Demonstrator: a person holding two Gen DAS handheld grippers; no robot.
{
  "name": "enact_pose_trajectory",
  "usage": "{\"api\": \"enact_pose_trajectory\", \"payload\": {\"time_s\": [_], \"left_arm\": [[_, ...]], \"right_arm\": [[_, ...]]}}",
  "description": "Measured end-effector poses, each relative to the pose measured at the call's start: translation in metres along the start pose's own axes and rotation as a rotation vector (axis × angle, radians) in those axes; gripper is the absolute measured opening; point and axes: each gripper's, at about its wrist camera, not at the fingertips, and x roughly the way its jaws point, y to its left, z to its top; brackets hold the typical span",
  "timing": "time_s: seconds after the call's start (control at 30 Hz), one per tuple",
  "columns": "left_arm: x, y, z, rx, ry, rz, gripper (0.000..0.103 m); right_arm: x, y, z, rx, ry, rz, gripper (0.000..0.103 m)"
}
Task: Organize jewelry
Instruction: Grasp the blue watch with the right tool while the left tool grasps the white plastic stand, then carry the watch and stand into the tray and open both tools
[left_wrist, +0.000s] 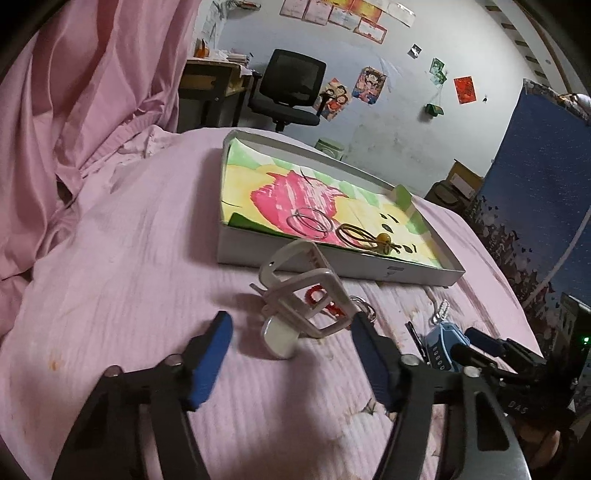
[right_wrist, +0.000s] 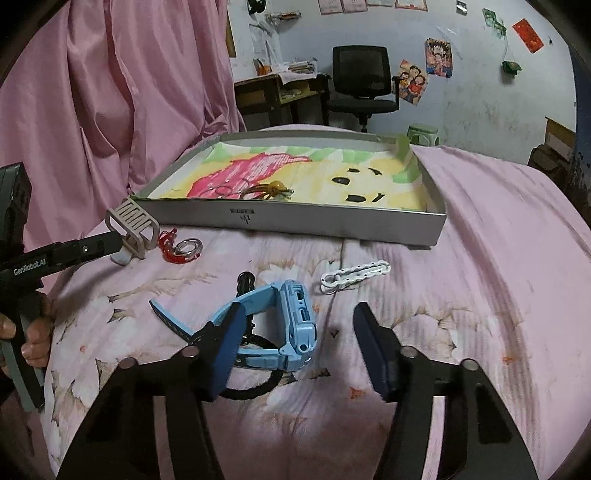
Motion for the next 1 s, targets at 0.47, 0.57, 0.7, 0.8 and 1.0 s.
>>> {"api": "enact_pose_trajectory", "payload": {"time_s": [0.47, 0.57, 0.7, 0.8, 1.0], "left_arm": [[0.014, 0.002, 0.011, -0.039, 0.063, -0.016, 0.034], [0.016, 0.006, 0.011, -0.066, 0.07, -0.024, 0.027], [0.015, 0.008, 0.011, -0.077, 0.065, -0.032, 0.024], [0.013, 0.003, 0.01, -0.053, 0.05, -0.027, 0.022], [0.002, -0.011, 0.003, 0.019, 0.013, -0.019, 0.02]], "right_arm": [[0.017, 0.004, 0.0, 0.002, 0.052, 0.034, 0.031], [0.018, 0.004, 0.0, 0.004, 0.058, 0.039, 0.029], [0.018, 0.004, -0.001, 0.006, 0.059, 0.037, 0.025], [0.018, 0.001, -0.002, 0.018, 0.055, 0.028, 0.018], [0.012, -0.001, -0.005, 0.027, 0.03, 0.035, 0.016]]}}
